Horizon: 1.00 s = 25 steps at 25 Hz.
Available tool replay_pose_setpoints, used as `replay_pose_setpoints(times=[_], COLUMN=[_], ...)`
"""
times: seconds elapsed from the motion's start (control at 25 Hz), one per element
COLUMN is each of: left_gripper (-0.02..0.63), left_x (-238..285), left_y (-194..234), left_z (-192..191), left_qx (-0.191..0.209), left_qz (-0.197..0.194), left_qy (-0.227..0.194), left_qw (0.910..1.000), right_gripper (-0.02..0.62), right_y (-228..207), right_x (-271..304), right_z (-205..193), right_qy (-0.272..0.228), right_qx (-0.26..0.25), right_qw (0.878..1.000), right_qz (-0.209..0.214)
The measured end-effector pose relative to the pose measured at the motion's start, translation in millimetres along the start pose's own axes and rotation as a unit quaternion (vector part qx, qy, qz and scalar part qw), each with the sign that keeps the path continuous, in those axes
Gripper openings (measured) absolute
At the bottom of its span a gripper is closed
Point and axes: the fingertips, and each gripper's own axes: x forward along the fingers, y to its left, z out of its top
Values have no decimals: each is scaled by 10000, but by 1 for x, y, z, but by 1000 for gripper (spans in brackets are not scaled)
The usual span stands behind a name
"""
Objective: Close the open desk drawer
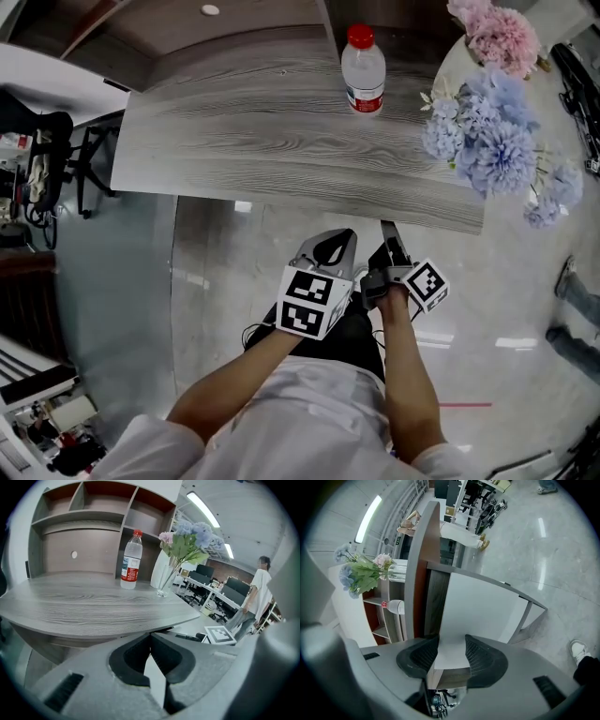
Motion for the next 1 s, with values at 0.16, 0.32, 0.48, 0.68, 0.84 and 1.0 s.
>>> replay_pose_setpoints(times=[0.16, 0.32, 0.48, 0.68, 0.84, 1.0], left_gripper=[6, 6, 6, 6, 6, 6], left_x=[-3, -6, -9, -19, -22, -24], left_y=[3, 9, 16, 22, 22, 18], left_z=[2, 4, 3, 4, 2, 3], left_qx=[-73, -171, -217, -253, -298, -344], left_qz=[112, 258, 408, 560, 621, 605], left_qy=[-24, -46, -39, -50, -49, -89], left_qw=[9999, 9995, 9989, 9981, 9976, 9975], right_gripper=[172, 172, 172, 170, 169, 146], right_y=[-4, -4, -7, -3, -2, -3], right_x=[5, 11, 18, 20, 19, 12], right_z=[6, 10, 16, 16, 15, 11], right_qy=[94, 166, 237, 329, 443, 625], right_qx=[-110, -166, -264, -296, -396, -698], right_qw=[9999, 9997, 9989, 9975, 9970, 9956], right_qz=[-76, 92, 316, 557, 504, 75])
